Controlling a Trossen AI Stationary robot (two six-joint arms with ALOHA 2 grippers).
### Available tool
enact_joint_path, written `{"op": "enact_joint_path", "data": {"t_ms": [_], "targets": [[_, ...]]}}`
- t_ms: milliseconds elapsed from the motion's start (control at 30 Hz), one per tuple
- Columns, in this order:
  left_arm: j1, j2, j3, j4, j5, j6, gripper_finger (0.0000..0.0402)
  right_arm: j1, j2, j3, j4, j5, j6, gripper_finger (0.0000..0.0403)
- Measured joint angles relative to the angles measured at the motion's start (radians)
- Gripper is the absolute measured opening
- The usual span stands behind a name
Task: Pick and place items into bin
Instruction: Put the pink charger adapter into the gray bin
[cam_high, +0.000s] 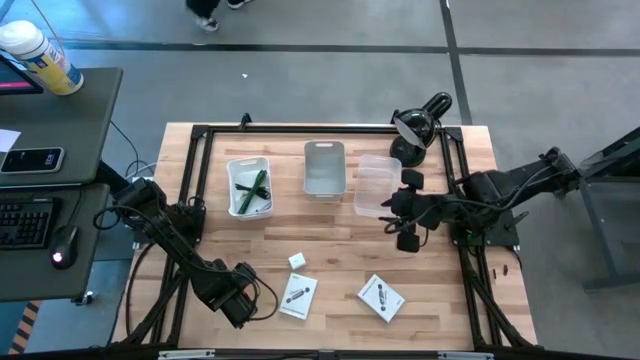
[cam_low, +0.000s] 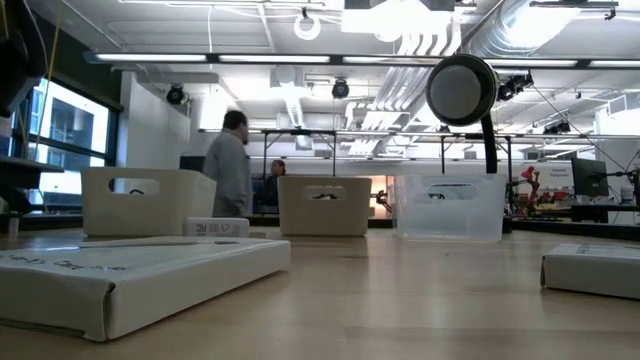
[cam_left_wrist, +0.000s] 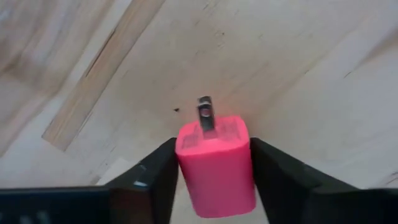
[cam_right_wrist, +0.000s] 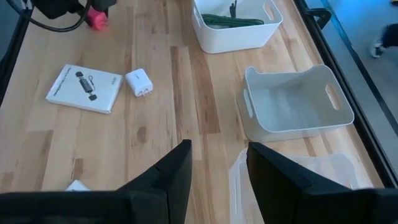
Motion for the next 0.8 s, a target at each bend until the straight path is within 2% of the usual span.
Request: {"op": "enact_joint_path", "data": {"t_ms": [133, 333, 533, 800], "targets": [[0.0, -0.002, 0.001, 0.005, 0.0, 0.0, 0.0115, -0.001, 0.0, 0.0, 0.0, 0.0, -0.005, 0.0145], [0.0, -0.001, 0.005, 0.002, -0.009, 0.017, 0.0117, -0.001, 0.0, 0.0, 0.0, 0.001, -0.008, 0.0145], [0.001, 0.0, 0.023, -0.006, -0.051, 0.021, 0.0151, -0.001, 0.0, 0.0, 0.0, 0.001, -0.008, 0.0145], [0.001, 0.0, 0.026, -0.006, -0.064, 0.023, 0.0117, -0.001, 0.0, 0.0, 0.023, 0.001, -0.019, 0.0145]]}}
